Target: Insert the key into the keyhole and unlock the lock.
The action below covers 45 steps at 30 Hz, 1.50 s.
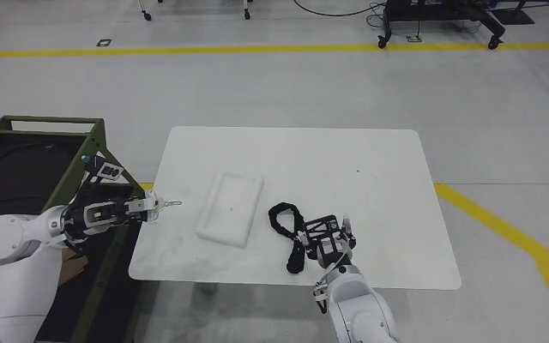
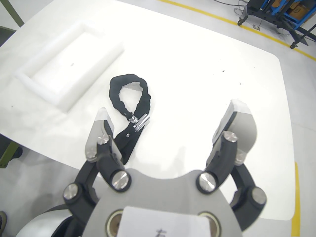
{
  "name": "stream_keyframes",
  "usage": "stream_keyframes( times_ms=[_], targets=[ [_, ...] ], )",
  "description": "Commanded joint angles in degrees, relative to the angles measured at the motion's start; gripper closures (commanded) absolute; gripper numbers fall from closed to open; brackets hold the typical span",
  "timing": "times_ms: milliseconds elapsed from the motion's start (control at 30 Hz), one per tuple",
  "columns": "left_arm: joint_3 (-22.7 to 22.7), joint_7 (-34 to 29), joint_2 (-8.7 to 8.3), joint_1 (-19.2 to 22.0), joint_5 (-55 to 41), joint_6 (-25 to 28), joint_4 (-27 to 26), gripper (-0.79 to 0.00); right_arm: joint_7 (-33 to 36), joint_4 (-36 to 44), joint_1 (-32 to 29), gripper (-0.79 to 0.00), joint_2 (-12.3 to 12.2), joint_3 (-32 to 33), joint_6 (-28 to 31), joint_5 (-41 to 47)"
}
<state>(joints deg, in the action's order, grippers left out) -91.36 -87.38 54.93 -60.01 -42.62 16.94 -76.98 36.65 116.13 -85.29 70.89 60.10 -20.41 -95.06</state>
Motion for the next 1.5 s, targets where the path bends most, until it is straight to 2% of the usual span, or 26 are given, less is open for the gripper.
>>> stream_keyframes(
  times_ms=[0,67,133,200,267,333,433,567,800,867,900,933,1233,1300,1333,1467],
  targets=[
    [0.00,0.00,0.00,0.00,0.00,0.00,0.00,0.000,-0.48,0.07,-0.03,-0.785,0.01,-0.14,0.48,0.33],
    [0.00,0.00,0.00,0.00,0.00,0.00,0.00,0.000,-2.21,-1.67,0.73,-0.785,-0.23,0.80,3.21,-2.56],
    [0.00,0.00,0.00,0.00,0.00,0.00,0.00,0.000,-3.03,-1.41,2.38,-0.785,-0.61,0.25,6.96,-14.74],
    [0.00,0.00,0.00,0.00,0.00,0.00,0.00,0.000,-4.03,-1.27,3.76,-0.785,-0.68,0.23,8.81,-20.25],
    [0.00,0.00,0.00,0.00,0.00,0.00,0.00,0.000,-7.96,-1.86,5.01,-0.785,-0.94,0.00,9.96,-28.69],
    [0.00,0.00,0.00,0.00,0.00,0.00,0.00,0.000,-12.91,-4.51,6.58,-0.785,-1.39,-1.01,11.48,-44.07],
    [0.00,0.00,0.00,0.00,0.00,0.00,0.00,0.000,-20.31,-7.29,8.51,-0.785,-1.51,-2.18,11.45,-51.91],
    [0.00,0.00,0.00,0.00,0.00,0.00,0.00,0.000,-26.48,-10.62,10.76,-0.785,-1.91,-2.34,14.87,-62.44],
    [0.00,0.00,0.00,0.00,0.00,0.00,0.00,0.000,-34.97,-10.25,12.46,-0.785,-3.06,-2.96,28.12,-80.94],
    [0.00,0.00,0.00,0.00,0.00,0.00,0.00,0.000,-36.53,-9.63,12.88,-0.785,-3.50,-2.68,31.45,-80.94],
    [0.00,0.00,0.00,0.00,0.00,0.00,0.00,0.000,-36.58,-8.78,12.72,-0.785,-3.72,-2.52,35.03,-80.94],
    [0.00,0.00,0.00,0.00,0.00,0.00,0.00,0.000,-34.59,-6.87,12.77,-0.785,-3.62,-1.96,35.63,-80.94],
    [0.00,0.00,0.00,0.00,0.00,0.00,0.00,0.000,-34.59,-6.87,12.77,-0.785,-3.62,-1.96,35.63,-80.94],
    [0.00,0.00,0.00,0.00,0.00,0.00,0.00,0.000,-39.81,-7.44,12.35,-0.785,-3.52,-2.17,37.27,-74.88],
    [0.00,0.00,0.00,0.00,0.00,0.00,0.00,0.000,-44.05,-8.47,14.27,-0.785,-3.71,-0.99,42.47,-72.98],
    [0.00,0.00,0.00,0.00,0.00,0.00,0.00,0.000,-51.33,-7.12,19.67,-0.785,-4.40,-4.09,60.81,-80.94]
  ],
)
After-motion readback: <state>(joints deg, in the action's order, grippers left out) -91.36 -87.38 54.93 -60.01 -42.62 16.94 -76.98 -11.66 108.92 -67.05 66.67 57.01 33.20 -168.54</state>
